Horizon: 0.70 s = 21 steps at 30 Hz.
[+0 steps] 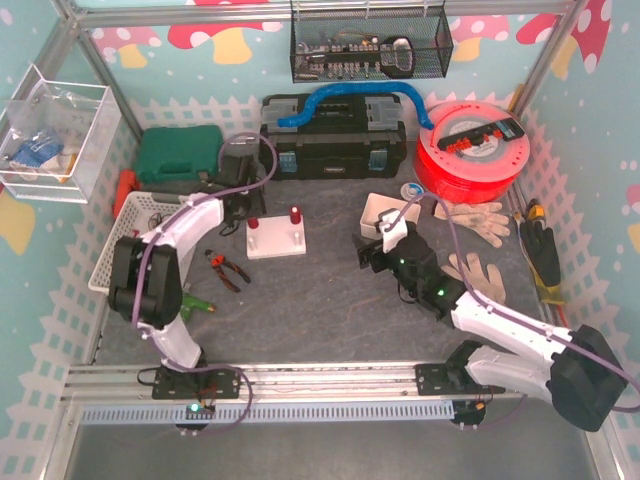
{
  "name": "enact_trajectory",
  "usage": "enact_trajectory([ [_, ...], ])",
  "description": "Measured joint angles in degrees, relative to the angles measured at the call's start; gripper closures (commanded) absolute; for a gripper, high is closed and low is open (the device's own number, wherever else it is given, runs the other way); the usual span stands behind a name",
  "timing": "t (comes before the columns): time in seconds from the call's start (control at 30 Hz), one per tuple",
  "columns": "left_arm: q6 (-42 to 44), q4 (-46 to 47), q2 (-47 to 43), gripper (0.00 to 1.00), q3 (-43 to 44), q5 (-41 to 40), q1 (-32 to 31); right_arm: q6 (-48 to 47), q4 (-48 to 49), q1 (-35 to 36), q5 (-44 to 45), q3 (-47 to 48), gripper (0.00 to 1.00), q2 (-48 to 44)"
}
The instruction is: Install the large spring
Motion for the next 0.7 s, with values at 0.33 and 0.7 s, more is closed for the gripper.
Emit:
enact_trajectory([
  [0.33,0.76,4.79,-18.47,0.01,-3.65,-1.53,0.07,4.31,-5.55,-2.69,6.4,6.36,0.0,1.66],
  [0.7,-1.7,12.68,-27.76,0.01,-15.8,10.38,0.11,16.87,-18.34,-14.45,-3.21,15.45,0.16,6.4],
])
